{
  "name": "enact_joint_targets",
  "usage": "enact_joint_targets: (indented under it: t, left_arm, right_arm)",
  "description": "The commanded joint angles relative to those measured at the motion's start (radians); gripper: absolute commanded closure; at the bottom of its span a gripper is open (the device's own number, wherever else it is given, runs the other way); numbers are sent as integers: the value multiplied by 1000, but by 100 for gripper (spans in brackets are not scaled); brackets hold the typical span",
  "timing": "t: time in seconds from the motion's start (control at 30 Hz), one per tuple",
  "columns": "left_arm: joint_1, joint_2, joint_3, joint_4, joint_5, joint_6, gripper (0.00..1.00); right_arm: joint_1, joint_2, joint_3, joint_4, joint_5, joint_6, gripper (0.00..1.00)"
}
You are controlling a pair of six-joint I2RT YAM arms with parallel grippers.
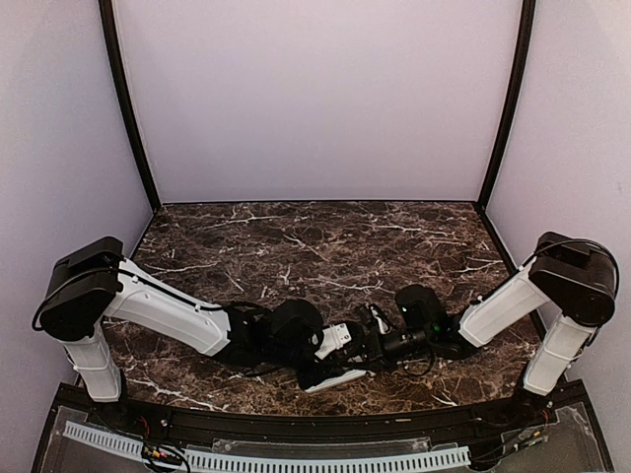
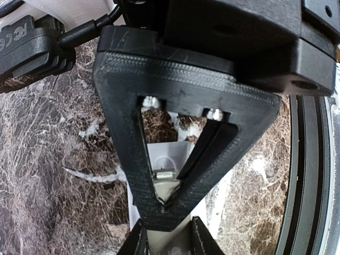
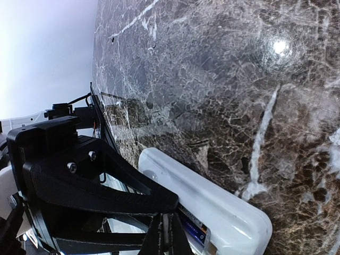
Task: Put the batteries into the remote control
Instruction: Place the battery cover on the remote control without the battery cover.
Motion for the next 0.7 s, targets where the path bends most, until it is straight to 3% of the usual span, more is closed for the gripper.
enact_joint_targets:
  t: [0.0, 0.33, 0.67]
  left_arm:
    - [-9, 34, -7, -81, 27, 10, 77]
    - [-33, 42, -16, -124, 3, 20, 87]
    - [-48, 46, -28, -165, -9, 20, 95]
  right_arm:
    - [24, 21, -10, -108, 52, -16, 100]
    - [24, 1, -8, -129, 56, -18, 99]
    - [23, -85, 46, -284, 99, -74, 84]
